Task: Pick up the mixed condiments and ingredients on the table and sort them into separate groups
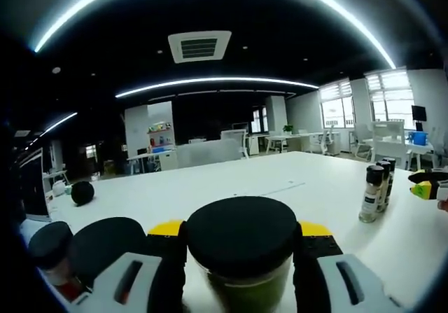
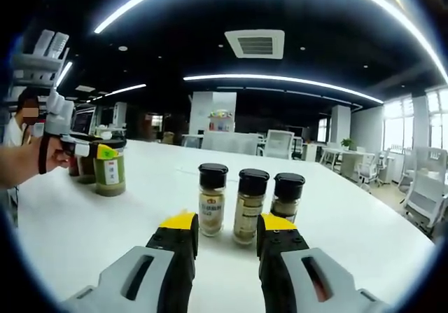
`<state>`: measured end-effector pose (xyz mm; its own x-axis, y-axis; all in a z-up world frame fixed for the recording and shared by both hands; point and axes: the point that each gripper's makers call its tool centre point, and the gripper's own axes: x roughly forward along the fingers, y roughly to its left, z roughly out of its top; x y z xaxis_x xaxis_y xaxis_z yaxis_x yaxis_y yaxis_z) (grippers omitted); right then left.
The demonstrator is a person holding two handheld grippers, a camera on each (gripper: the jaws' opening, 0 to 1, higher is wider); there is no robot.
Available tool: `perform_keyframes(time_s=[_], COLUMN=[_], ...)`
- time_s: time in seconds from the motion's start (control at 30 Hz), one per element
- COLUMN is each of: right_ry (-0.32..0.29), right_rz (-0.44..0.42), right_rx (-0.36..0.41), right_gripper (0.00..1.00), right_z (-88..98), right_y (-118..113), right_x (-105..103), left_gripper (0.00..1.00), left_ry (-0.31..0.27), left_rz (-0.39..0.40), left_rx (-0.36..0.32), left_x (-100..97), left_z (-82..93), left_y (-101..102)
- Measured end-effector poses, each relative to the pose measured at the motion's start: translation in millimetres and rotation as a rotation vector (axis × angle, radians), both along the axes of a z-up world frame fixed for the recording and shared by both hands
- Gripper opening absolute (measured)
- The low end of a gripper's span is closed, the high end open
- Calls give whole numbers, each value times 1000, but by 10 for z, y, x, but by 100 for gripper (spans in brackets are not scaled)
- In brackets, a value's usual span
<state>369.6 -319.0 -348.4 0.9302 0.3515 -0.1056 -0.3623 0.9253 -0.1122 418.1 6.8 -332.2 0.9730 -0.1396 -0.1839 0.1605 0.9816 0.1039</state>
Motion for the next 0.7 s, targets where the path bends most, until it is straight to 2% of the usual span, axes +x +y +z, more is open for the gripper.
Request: perform_keyframes(time_s=[0.33,0.57,0.7], right_ry=[-2,4,1], right_rz=[3,11,23], right_rx=[-4,-4,-4], right_gripper=[34,35,35], right_z=[24,22,55], right_y=[11,45,89], right_x=[-12,-13,-12], left_gripper=[61,61,60], left_ry=[21,67,73], left_rz=[4,2,4], left_rx=[18,61,75], left_x=[-35,-90,-98], left_z=[-40,-100,-103], left_y=[-1,-5,11])
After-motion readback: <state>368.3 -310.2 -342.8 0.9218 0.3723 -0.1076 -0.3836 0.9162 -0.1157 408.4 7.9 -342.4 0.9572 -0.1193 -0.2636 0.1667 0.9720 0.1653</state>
